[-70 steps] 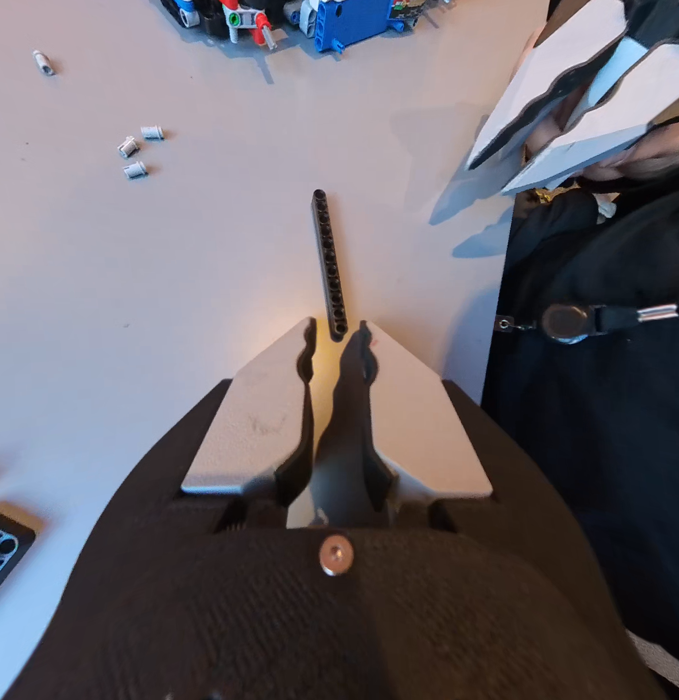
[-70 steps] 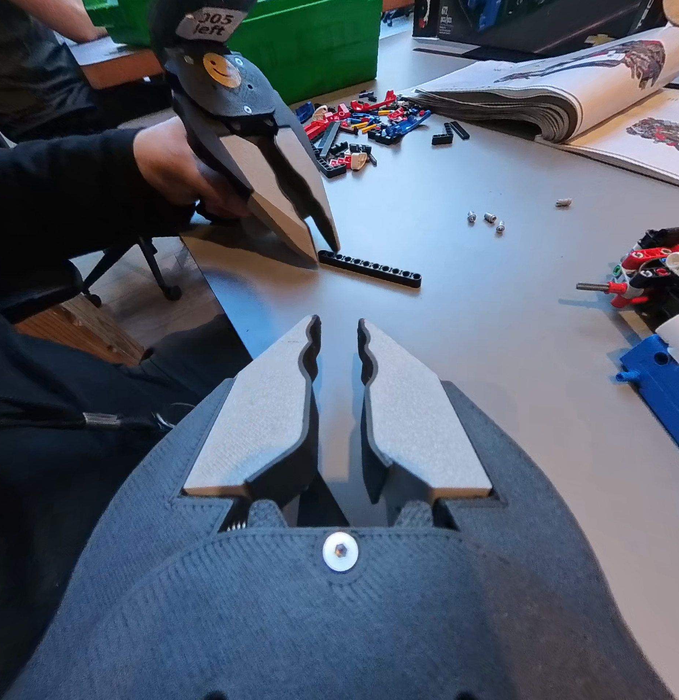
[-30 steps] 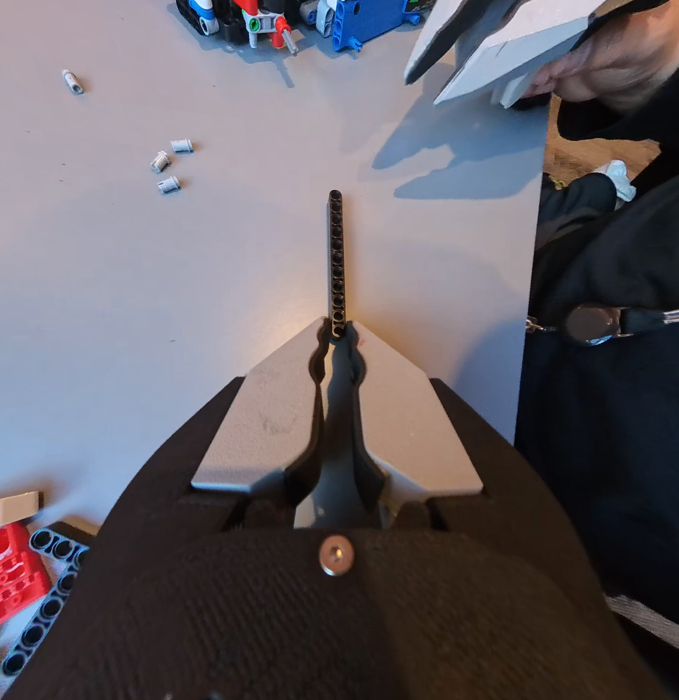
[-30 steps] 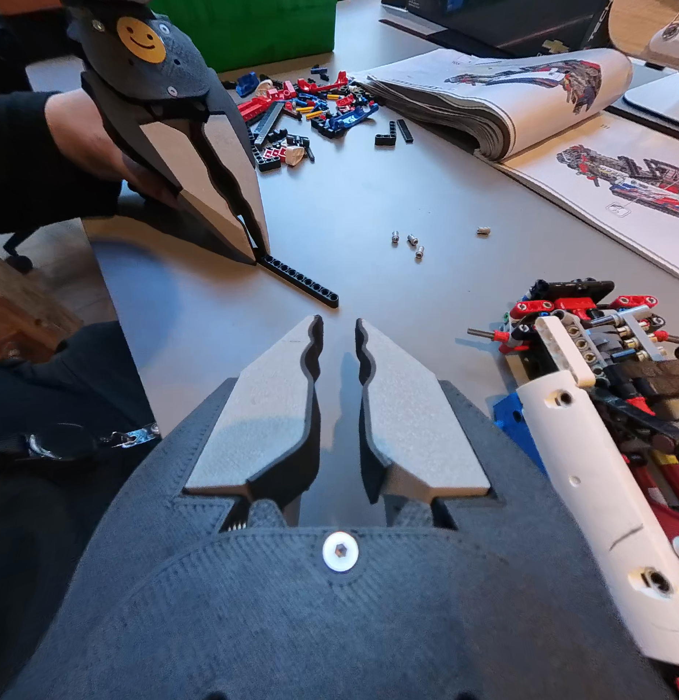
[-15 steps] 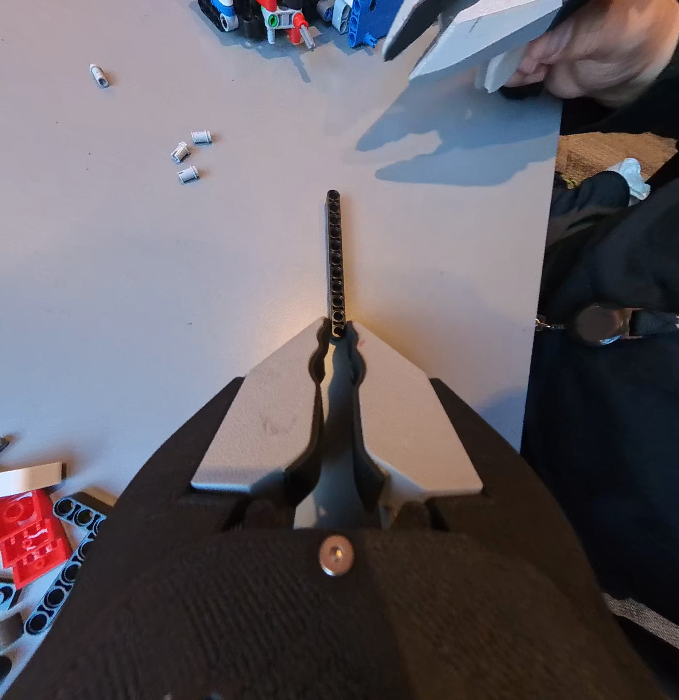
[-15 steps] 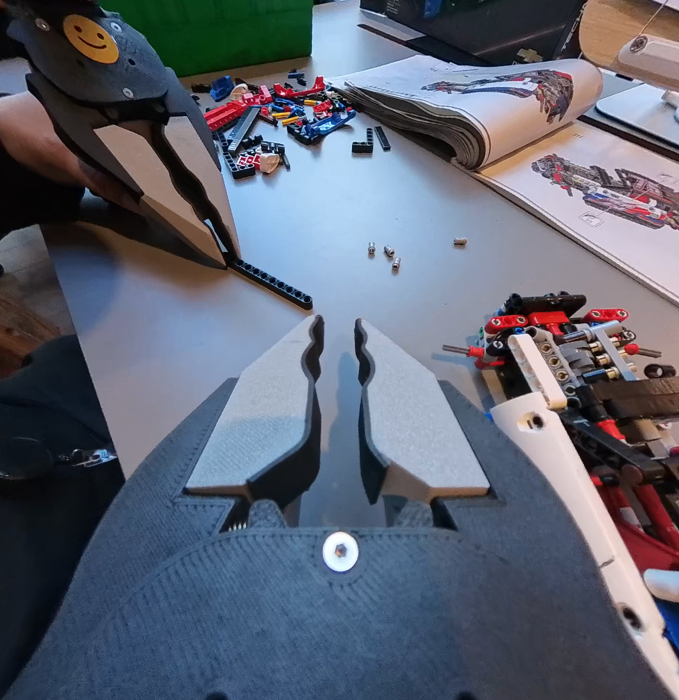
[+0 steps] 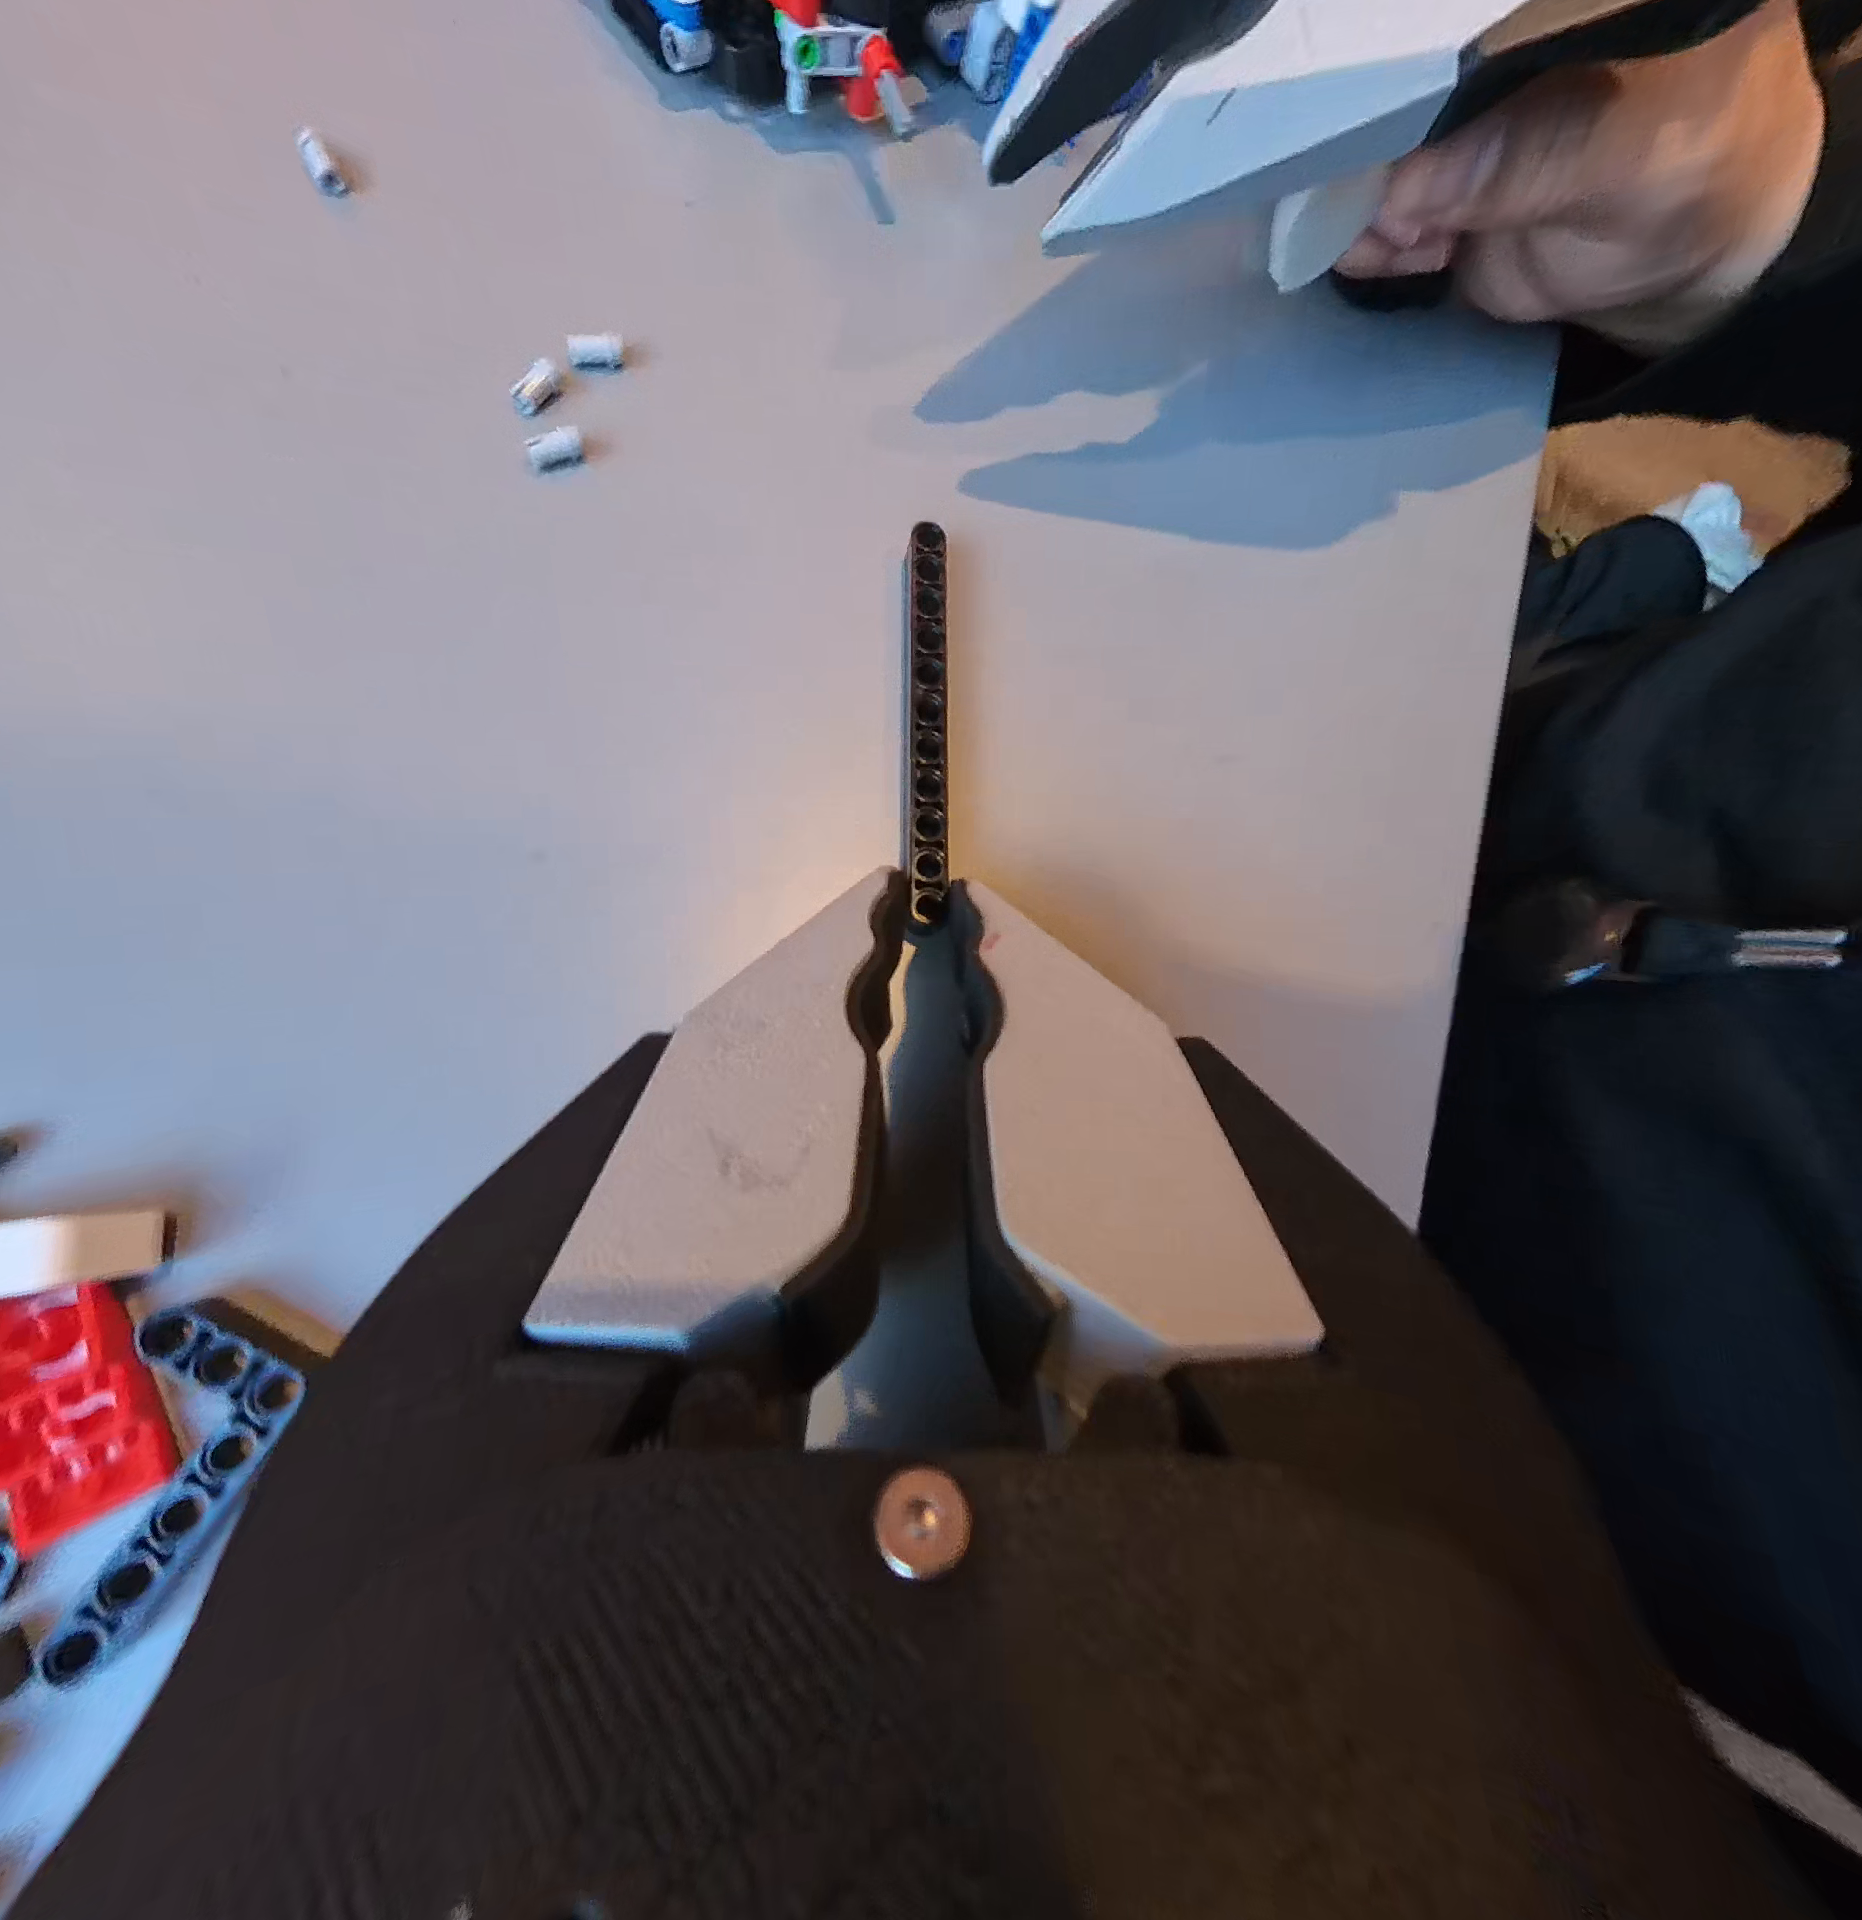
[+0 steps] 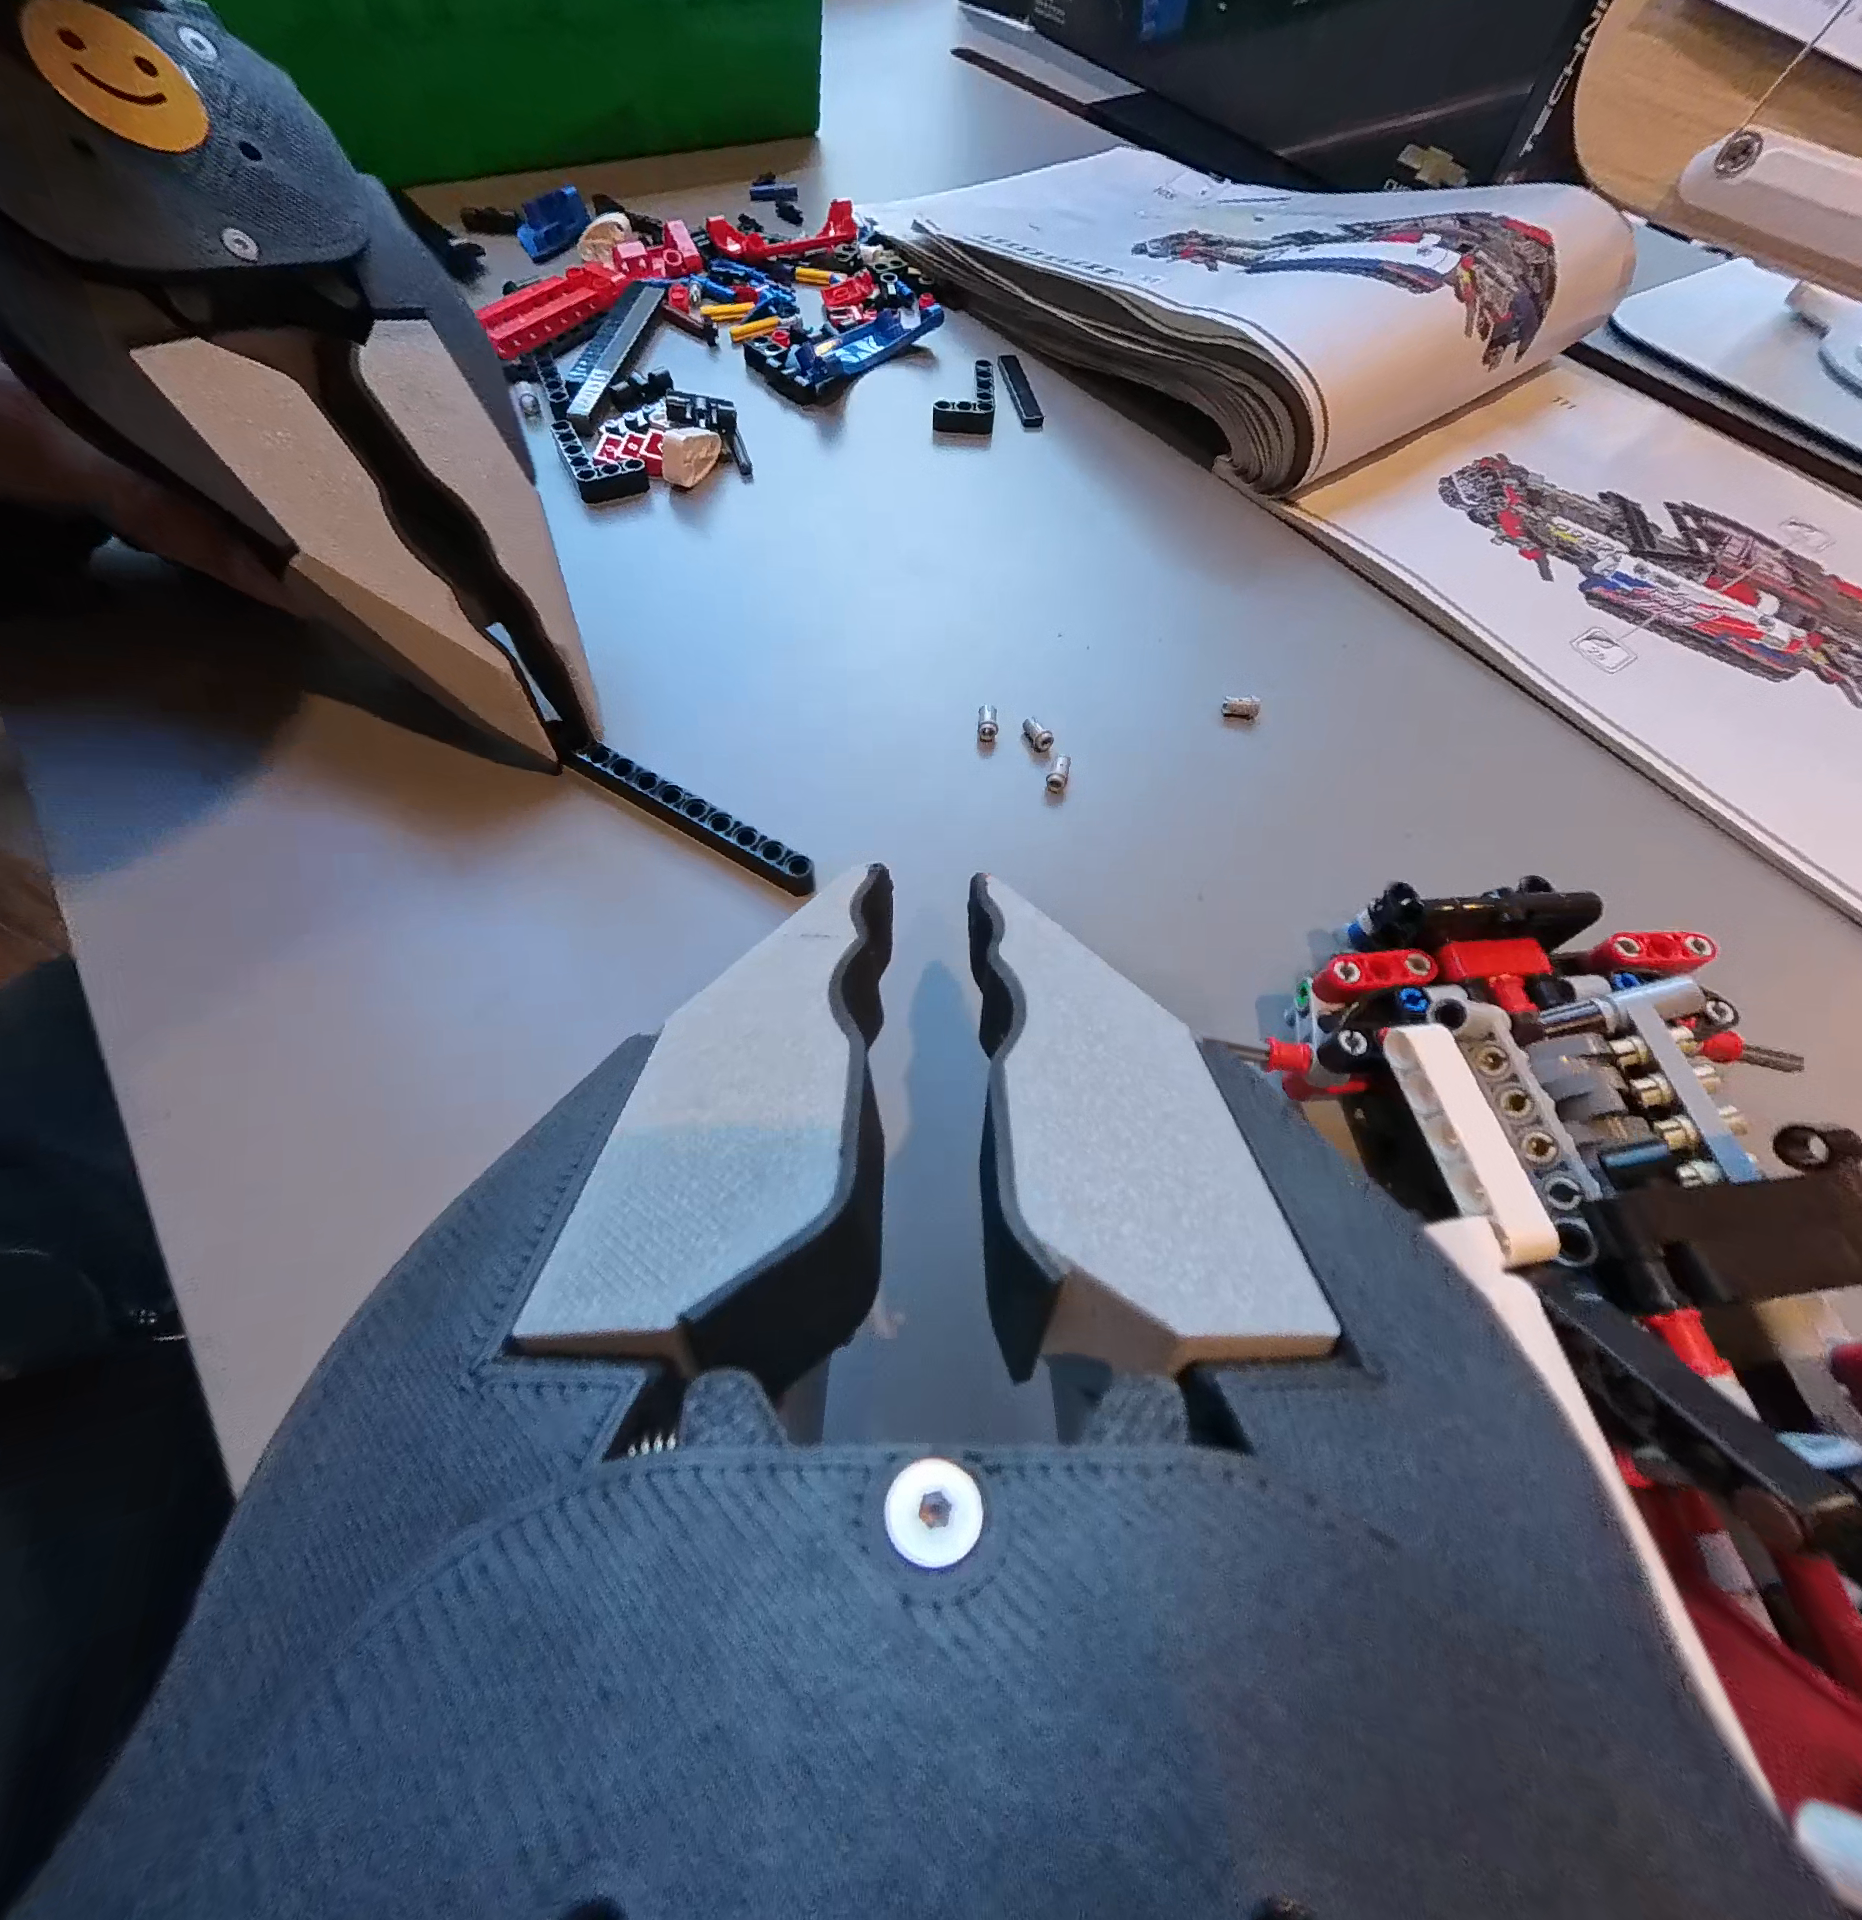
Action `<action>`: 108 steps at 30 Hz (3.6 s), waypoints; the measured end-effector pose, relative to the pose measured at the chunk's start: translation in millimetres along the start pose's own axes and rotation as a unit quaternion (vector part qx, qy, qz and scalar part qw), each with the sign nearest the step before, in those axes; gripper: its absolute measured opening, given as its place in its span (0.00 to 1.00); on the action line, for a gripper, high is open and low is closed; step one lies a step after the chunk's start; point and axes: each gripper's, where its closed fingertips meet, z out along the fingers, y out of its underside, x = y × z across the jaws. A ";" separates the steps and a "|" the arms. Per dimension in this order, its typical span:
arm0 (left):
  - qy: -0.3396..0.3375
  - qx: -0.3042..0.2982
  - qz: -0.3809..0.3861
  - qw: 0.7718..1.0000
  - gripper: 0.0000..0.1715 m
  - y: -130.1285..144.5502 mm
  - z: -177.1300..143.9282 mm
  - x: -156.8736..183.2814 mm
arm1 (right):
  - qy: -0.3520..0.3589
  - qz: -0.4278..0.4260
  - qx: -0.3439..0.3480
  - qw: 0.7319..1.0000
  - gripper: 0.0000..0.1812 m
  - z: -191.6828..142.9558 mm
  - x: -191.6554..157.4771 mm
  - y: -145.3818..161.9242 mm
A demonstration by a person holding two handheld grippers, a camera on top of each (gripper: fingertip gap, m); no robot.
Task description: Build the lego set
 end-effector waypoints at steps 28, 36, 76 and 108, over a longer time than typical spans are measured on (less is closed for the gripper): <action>-0.043 0.022 -0.070 0.996 0.03 9.6 -20.1 -26.4 | 0.042 0.029 -0.064 0.997 0.14 77.0 38.2 -15.9; -0.041 0.022 -0.073 0.996 0.03 9.6 -20.1 -26.4 | 0.013 0.031 -0.096 0.995 0.14 85.2 32.5 -8.8; -0.040 0.022 -0.073 0.996 0.03 9.3 -20.0 -25.6 | 0.005 0.031 -0.113 0.993 0.10 84.6 29.3 -3.1; -0.046 0.024 -0.075 0.996 0.03 9.0 -19.9 -27.4 | 0.023 0.036 -0.080 0.996 0.11 73.1 32.9 -8.3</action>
